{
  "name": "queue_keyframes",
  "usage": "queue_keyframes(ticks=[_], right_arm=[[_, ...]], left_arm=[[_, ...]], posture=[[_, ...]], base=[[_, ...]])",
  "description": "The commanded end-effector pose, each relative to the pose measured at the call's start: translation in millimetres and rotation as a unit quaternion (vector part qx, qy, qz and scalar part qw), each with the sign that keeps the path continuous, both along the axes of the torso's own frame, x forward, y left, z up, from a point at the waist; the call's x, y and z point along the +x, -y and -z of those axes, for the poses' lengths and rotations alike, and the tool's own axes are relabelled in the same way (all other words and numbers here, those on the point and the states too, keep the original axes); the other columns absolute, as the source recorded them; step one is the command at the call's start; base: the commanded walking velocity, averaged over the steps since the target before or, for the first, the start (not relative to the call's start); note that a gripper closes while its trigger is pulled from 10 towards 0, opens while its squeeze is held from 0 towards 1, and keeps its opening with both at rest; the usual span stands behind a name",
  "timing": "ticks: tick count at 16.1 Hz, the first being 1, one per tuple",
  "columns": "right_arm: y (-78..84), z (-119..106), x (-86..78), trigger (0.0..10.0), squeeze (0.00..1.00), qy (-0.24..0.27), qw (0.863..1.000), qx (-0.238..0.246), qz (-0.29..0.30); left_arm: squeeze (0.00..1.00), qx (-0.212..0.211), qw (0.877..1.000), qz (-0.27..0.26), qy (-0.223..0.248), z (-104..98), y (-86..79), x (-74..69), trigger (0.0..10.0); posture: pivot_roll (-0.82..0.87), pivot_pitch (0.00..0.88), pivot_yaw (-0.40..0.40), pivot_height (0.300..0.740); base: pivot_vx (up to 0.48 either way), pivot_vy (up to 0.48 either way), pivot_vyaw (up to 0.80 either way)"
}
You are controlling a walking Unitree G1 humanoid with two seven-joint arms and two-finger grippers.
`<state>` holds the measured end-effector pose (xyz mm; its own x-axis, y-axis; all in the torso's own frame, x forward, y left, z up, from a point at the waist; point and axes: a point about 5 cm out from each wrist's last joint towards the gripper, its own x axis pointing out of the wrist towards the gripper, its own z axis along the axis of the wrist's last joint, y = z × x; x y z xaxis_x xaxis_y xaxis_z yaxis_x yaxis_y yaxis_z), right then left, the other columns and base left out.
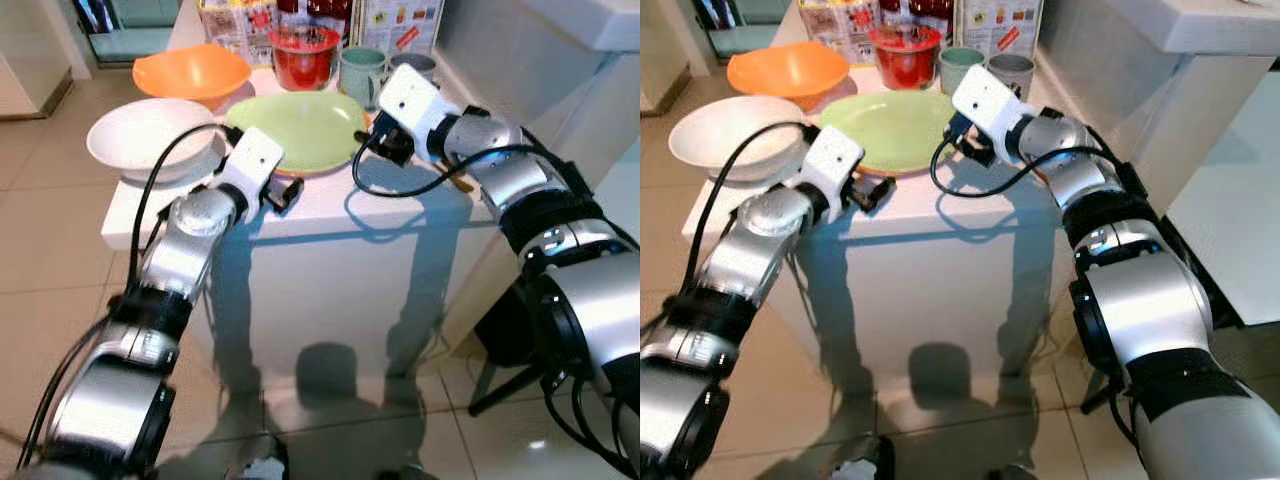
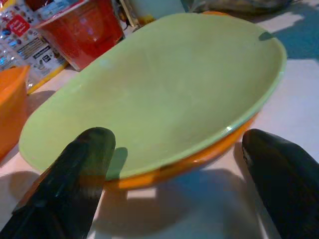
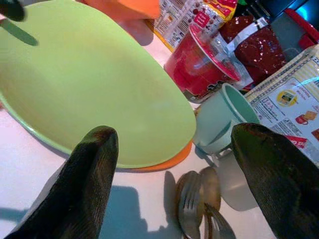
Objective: Setting the table
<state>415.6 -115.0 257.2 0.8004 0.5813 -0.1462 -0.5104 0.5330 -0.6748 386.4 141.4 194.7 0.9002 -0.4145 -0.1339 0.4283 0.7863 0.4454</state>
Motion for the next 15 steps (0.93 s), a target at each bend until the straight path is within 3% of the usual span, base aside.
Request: queue_keyframes(ticks=[1,2,9,15], right_arm=[[1.9,-2.9,-0.9,10.0,0.00,0.006,1.000,0.012,-0.006],[4.9,1.1,-1.5,10.0,0.00,0.002,1.000,0.011,-0.005],[5.8,2.6,-1.5,10.0,0.00,-0.003,1.000,0.010,-0.003],[6.4,3.2,-0.9,10.0,0.00,-0.006,1.000,0.011,0.003]], left_arm=[[0.00,0.008,1.000,0.011,0.014,-7.9,4.7,3.1,10.0],[0.00,-0.001,0.999,0.015,0.034,-21.4,8.0,5.9,10.0],[0.00,-0.005,0.999,0.016,0.050,-28.9,7.5,11.5,10.0],[0.00,-0.011,0.999,0.031,0.039,-19.2,10.9,5.7,10.0]], posture=[[0.07,0.099,0.054,0.740],[0.07,0.099,0.054,0.740],[0.07,0.095,0.043,0.740],[0.08,0.096,0.038,0.740]], base=[[0.000,0.000,0.00],[0.000,0.000,0.00],[0.000,0.000,0.00],[0.000,0.000,0.00]])
